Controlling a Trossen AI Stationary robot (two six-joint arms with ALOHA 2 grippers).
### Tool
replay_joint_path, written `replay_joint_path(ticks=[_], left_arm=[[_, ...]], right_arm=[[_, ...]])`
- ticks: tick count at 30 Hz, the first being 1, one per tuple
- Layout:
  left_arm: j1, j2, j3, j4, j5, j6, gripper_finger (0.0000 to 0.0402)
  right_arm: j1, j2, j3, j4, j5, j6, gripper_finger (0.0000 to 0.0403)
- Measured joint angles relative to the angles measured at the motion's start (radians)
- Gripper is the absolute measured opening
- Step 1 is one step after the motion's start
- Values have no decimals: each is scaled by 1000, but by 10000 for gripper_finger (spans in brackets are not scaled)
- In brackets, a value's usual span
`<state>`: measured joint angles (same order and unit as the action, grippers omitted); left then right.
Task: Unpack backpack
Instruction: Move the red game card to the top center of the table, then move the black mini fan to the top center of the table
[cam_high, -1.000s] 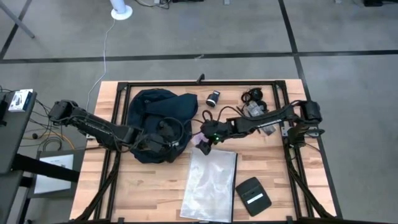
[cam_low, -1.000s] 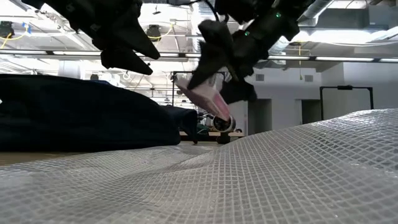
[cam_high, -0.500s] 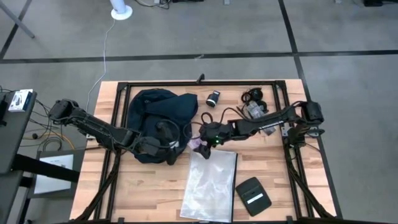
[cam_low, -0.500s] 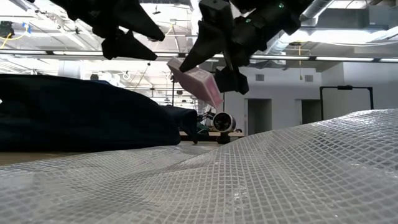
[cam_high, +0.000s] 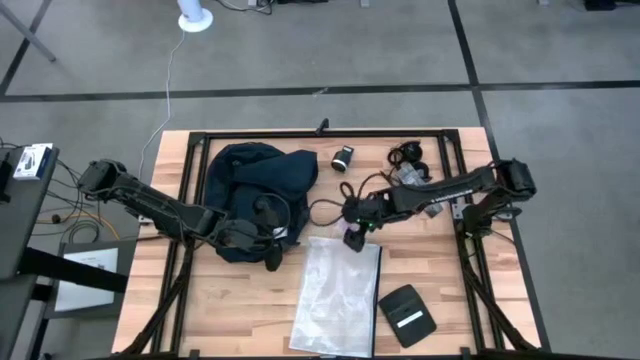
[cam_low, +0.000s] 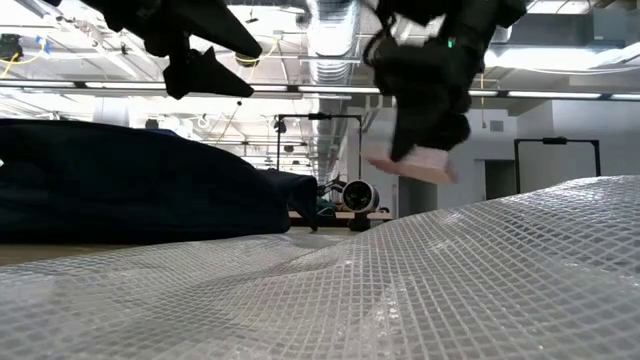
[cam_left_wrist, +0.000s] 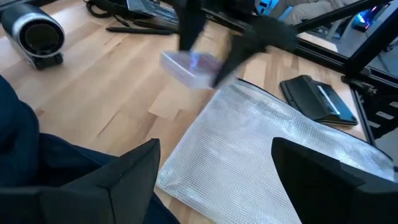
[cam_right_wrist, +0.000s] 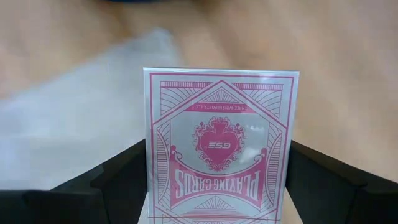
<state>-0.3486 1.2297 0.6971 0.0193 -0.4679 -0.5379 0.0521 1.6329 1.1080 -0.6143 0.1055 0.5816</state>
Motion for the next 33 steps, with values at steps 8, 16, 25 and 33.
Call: replay_joint_path(ticks=[8,16,25,33], left_arm=[[-6,0,0,-6,-11,-86,295],[-6,0,1,-6,-36,-99,295],[-4,1,1,-5,-104,-72,295],[7,1,1,-1,-117,-73,295]], right_arm=[[-187,8,-1,-160,5,28,308],[-205,5,0,-91,-58,99,308],[-170,9,0,-52,74,91,328],[-193,4,0,-64,63,76,395]])
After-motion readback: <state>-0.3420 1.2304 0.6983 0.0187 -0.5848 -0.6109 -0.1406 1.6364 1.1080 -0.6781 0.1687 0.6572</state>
